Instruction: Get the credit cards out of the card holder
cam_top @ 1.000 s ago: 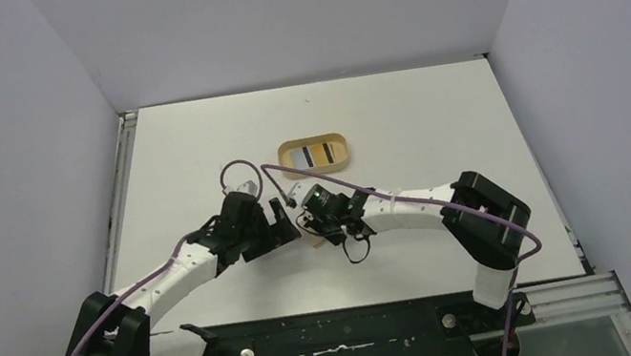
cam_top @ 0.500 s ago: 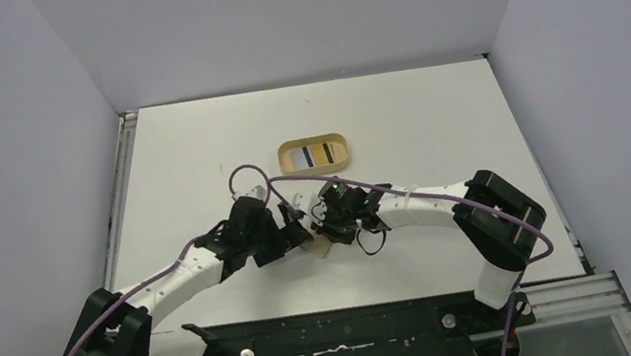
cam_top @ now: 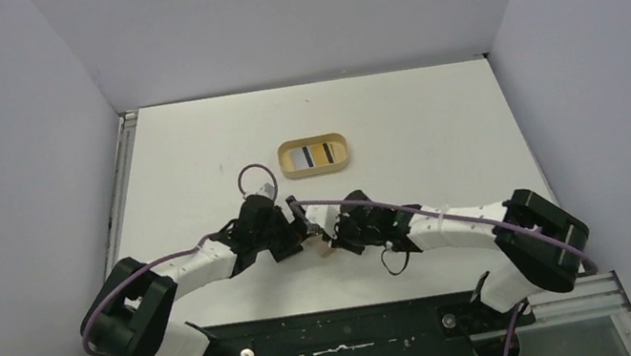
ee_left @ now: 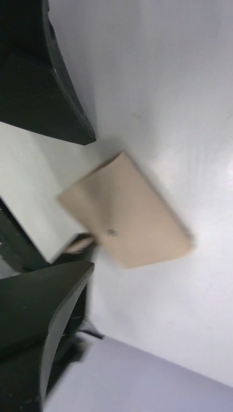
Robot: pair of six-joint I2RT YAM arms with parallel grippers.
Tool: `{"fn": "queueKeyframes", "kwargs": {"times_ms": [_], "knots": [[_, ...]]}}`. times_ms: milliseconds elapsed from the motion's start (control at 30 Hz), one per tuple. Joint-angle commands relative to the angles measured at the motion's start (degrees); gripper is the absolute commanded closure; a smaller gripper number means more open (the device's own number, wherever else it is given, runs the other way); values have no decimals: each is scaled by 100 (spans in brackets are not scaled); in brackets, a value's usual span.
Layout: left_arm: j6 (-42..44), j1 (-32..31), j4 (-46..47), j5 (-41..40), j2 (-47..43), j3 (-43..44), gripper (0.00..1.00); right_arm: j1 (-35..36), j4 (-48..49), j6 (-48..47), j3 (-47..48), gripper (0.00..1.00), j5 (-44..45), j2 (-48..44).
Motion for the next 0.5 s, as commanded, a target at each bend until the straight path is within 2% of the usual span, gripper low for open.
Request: {"fn": "queueKeyframes", "kwargs": {"times_ms": [0, 167, 333, 467], "knots": [[-326, 101, -199, -903, 85, -87, 9, 334, 1839, -275, -388, 100, -448, -1139], [-322, 100, -382, -1089, -302, -125, 9, 148, 1847, -139, -556, 100, -220, -1946], [-180, 100, -508, -1048, -892, -17, 9, -447, 1599, 189, -619, 100, -870, -2474], [-52, 100, -865, -714, -1398, 258, 9, -671, 1412, 115, -694, 100, -1033, -2628]]}}
